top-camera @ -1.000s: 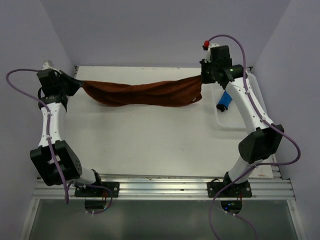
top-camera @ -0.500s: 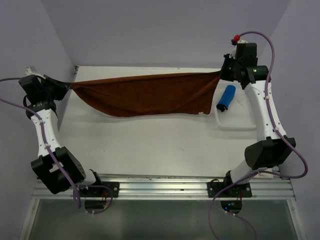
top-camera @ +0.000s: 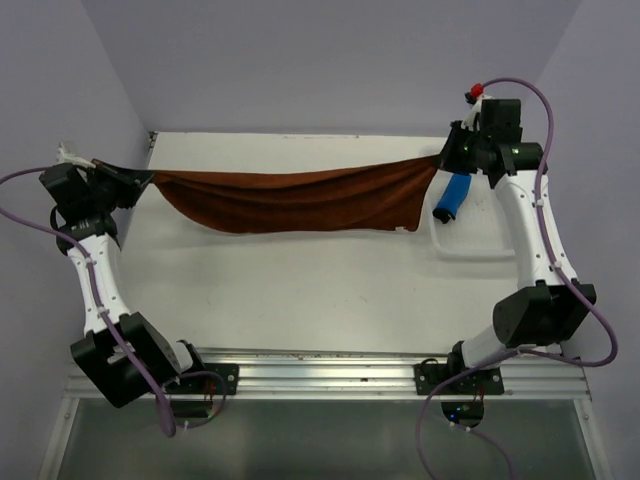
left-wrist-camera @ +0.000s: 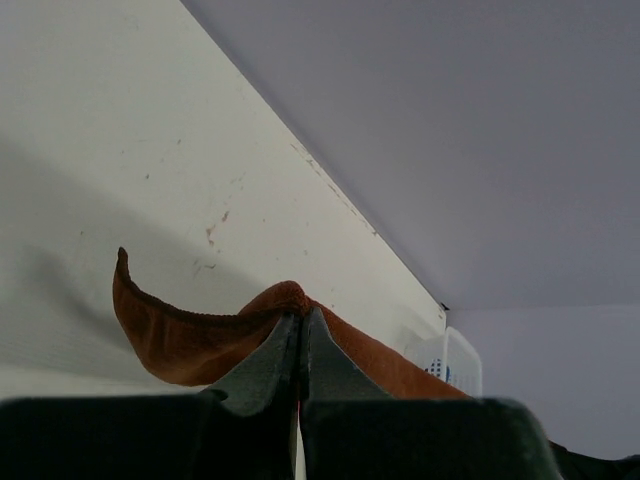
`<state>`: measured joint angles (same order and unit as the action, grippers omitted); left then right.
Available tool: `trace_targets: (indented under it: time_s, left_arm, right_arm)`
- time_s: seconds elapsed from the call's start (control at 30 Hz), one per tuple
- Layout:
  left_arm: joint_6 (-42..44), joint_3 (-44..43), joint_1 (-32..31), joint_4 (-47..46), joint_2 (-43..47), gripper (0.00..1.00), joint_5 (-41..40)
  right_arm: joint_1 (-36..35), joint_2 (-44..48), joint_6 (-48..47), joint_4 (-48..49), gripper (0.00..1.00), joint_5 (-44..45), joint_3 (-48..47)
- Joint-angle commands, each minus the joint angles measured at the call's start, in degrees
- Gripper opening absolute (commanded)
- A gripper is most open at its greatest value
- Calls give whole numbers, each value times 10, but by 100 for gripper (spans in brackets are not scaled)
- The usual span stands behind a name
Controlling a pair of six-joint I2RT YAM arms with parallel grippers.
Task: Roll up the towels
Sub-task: Flatten the towel
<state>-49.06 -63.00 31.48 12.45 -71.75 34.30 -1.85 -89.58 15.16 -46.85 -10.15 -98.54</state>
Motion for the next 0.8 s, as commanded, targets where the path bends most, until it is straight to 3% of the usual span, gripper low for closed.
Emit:
trace_targets:
  time_s: [0.0, 0.27, 0.47, 0.63, 0.77]
  left_arm:
    - [-22, 2, 9, -15, 42, 0, 22]
    - [-24, 28, 14, 1, 134, 0, -1]
    - [-11, 24, 15, 57, 172, 0, -81]
    - [-24, 53, 16, 26, 131, 0, -111]
    - [-33, 110, 12, -77, 68, 0, -107]
  right_arm:
    - [3, 59, -13, 0, 0, -26, 18]
    - [3, 155, -5, -25, 0, -10, 77]
    - [3, 182, 19, -47, 0, 23, 97]
    - [2, 103, 42, -20, 0, 37, 110]
    - [3, 21, 55, 27, 0, 27, 109]
